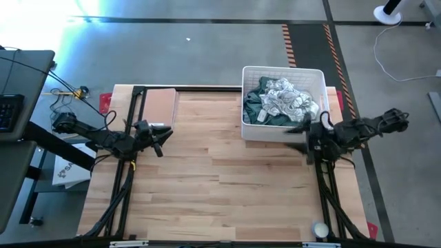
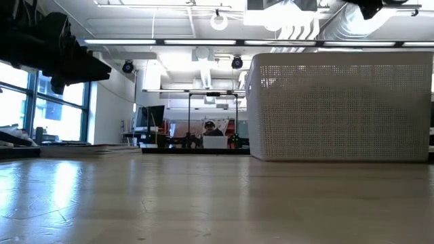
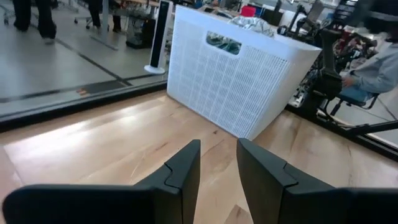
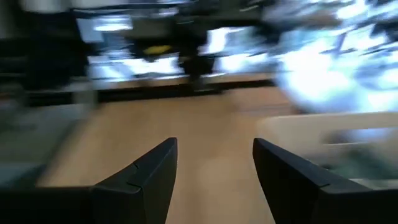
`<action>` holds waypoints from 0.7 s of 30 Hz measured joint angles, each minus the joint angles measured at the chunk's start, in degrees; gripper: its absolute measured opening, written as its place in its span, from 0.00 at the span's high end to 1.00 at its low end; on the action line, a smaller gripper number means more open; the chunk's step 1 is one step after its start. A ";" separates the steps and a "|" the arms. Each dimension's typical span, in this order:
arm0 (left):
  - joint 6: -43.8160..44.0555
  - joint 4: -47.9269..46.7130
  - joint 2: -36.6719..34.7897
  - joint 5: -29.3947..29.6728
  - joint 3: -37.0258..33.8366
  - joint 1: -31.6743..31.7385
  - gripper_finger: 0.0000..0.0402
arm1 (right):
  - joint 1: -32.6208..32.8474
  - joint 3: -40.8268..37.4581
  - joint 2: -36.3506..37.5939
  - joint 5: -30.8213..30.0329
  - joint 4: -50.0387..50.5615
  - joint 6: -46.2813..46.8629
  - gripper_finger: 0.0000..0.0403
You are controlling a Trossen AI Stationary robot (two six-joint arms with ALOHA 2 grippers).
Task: Sort clothes
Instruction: Adjust the white laundry bin
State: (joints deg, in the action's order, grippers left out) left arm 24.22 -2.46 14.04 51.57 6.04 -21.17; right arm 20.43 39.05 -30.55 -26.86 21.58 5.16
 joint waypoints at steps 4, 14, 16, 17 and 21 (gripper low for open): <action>1.28 -1.34 0.00 -0.01 0.00 0.00 0.75 | 3.02 -0.28 -4.07 11.18 2.80 9.76 0.48; 1.22 -1.20 -0.02 0.00 -0.01 0.00 0.75 | 4.32 -0.85 -17.34 -4.57 36.16 42.50 0.48; 1.19 -1.22 -0.02 0.00 0.00 0.00 0.75 | 3.41 -0.82 -17.85 -8.17 41.84 47.70 0.48; 1.16 -1.22 -0.02 0.02 0.00 0.00 0.75 | 3.01 -0.82 -17.90 -9.75 44.07 50.00 0.48; 1.15 -1.51 -0.02 0.02 0.00 0.00 0.75 | 1.20 -0.77 -17.76 -13.56 51.38 55.65 0.48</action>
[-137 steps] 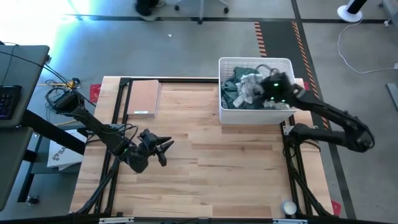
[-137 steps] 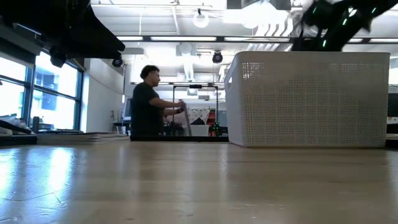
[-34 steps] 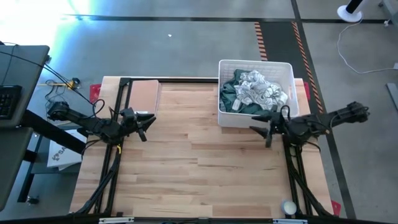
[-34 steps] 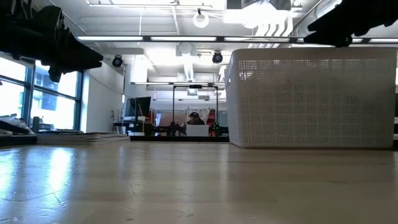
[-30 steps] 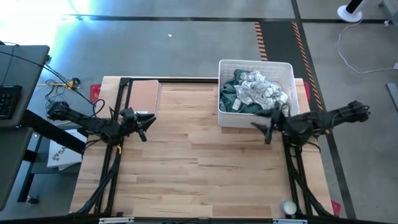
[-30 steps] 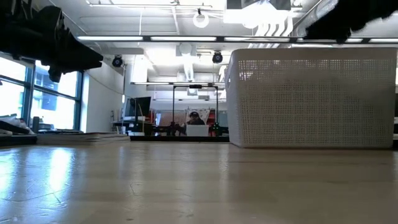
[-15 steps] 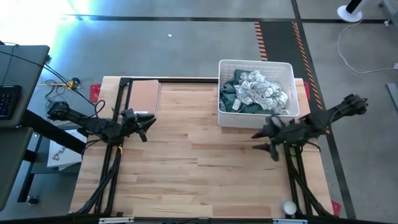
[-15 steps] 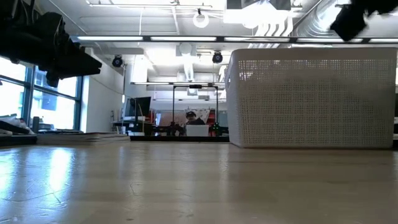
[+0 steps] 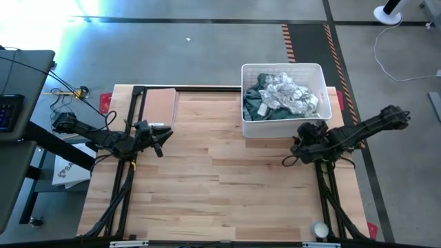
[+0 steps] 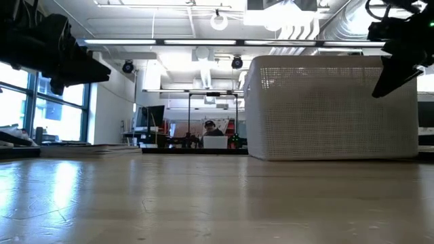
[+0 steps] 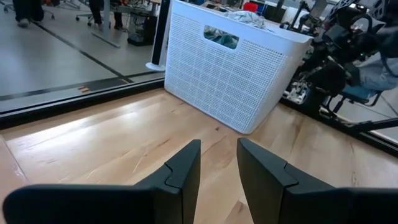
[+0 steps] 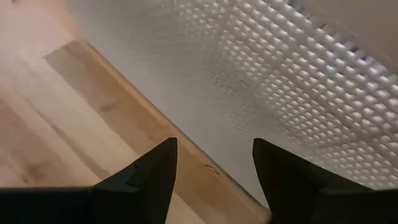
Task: Sort clothes
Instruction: Adjust the white laundry bin, then return to Home Position
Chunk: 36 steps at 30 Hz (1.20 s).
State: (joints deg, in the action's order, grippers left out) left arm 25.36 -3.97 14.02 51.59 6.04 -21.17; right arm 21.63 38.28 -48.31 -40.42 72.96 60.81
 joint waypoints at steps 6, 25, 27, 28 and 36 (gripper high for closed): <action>0.02 -0.45 0.00 -0.04 0.00 0.00 0.75 | 0.30 0.02 0.04 3.10 -5.38 -4.19 0.48; 0.04 -0.93 0.01 -0.24 0.00 0.00 0.75 | 17.18 0.11 14.95 -11.58 -28.29 -28.05 0.49; 0.04 -0.93 0.01 -0.24 0.00 0.00 0.75 | 17.17 0.11 19.87 -11.61 -28.12 -29.35 0.51; 0.04 -0.95 0.02 -0.24 -0.01 0.00 0.75 | 17.15 0.11 22.12 -11.61 -28.15 -29.86 0.52; 0.09 -0.95 0.07 -0.26 0.00 0.00 0.75 | 17.15 -6.34 31.68 -5.95 -40.92 -37.41 0.65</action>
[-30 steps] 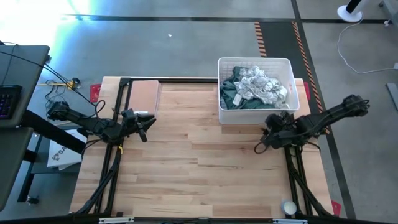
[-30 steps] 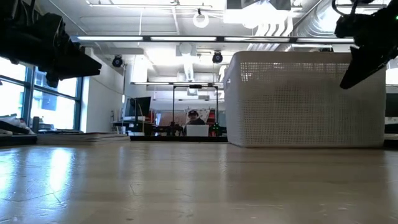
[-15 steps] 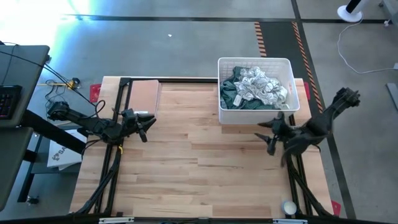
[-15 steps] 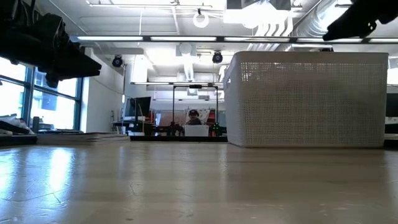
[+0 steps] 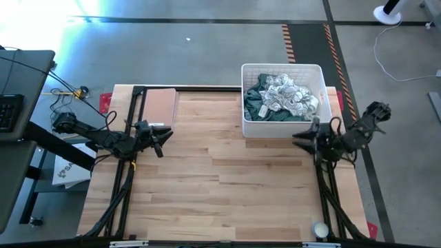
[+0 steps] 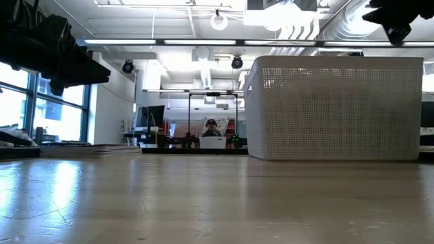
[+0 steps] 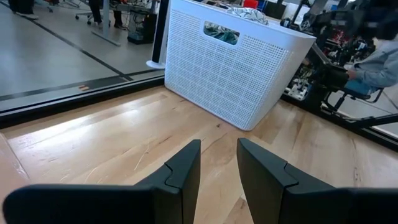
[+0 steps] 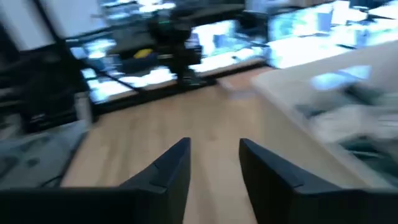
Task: Sort clothes
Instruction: Return to Home Position
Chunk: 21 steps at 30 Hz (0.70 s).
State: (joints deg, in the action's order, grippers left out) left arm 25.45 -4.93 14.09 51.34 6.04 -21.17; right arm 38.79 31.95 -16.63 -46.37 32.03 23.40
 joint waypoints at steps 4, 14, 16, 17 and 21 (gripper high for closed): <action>0.41 0.02 0.00 -0.28 0.00 0.00 0.75 | 0.00 -8.39 1.59 8.83 -16.39 -8.70 0.76; 0.92 0.02 0.00 -0.92 -0.02 0.00 0.75 | -4.08 -22.49 5.57 20.93 -46.72 -25.07 0.99; 0.84 0.02 0.00 -0.88 0.00 0.00 0.75 | -5.63 -22.07 7.81 20.99 -43.08 -24.99 0.98; 0.47 0.01 0.00 -0.88 -0.01 0.00 0.75 | -6.39 -21.56 9.18 21.14 -40.72 -24.98 0.99; -0.99 0.00 0.00 -0.33 0.00 0.00 0.75 | -9.38 -20.33 15.98 21.21 -32.26 -24.12 1.00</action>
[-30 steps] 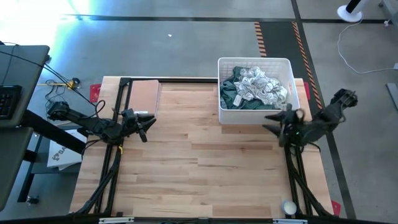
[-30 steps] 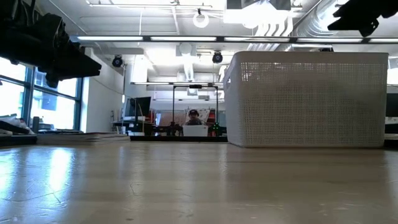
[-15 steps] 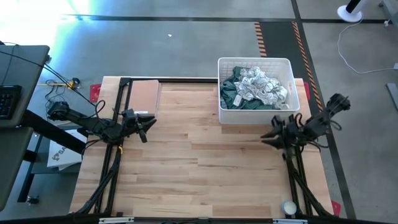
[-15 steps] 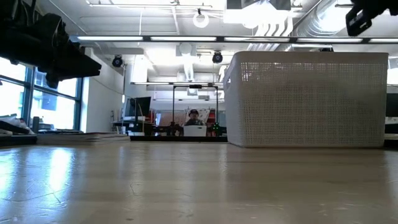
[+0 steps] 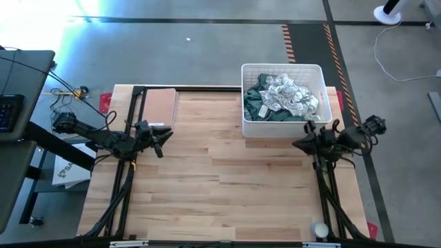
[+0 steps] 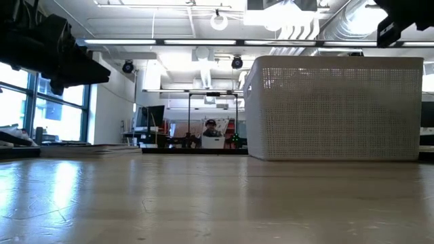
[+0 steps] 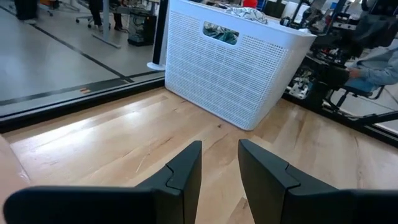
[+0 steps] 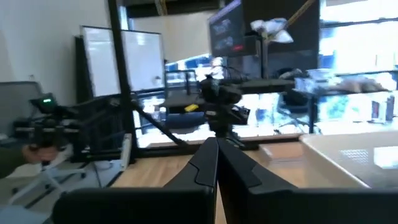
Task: Sort clothes
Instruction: Return to Home Position
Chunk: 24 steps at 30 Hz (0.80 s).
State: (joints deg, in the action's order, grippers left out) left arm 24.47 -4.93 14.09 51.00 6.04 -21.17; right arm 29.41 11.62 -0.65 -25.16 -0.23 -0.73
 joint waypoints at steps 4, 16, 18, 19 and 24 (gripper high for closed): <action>-0.06 -0.36 0.00 0.61 -0.02 0.03 0.75 | -2.17 -0.22 0.20 1.68 2.51 2.53 1.00; 1.50 -1.68 0.00 0.16 -0.87 0.02 0.75 | -7.34 -8.87 0.44 4.70 -0.55 11.07 1.00; -0.71 -1.40 0.00 -2.61 -0.87 0.04 0.75 | -8.50 -9.81 0.46 4.83 -1.39 10.03 1.00; -2.04 -0.93 -0.02 -4.20 -0.87 0.17 0.75 | -9.19 -10.30 0.46 4.89 -1.64 9.84 1.00; -9.37 7.42 -0.27 -7.84 -0.87 2.48 0.77 | -13.89 -10.64 0.42 9.94 -2.08 9.46 1.00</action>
State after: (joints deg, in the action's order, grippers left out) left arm 15.09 2.49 13.82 43.16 5.17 -18.69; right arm 15.52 0.97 -0.23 -15.22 -2.31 8.73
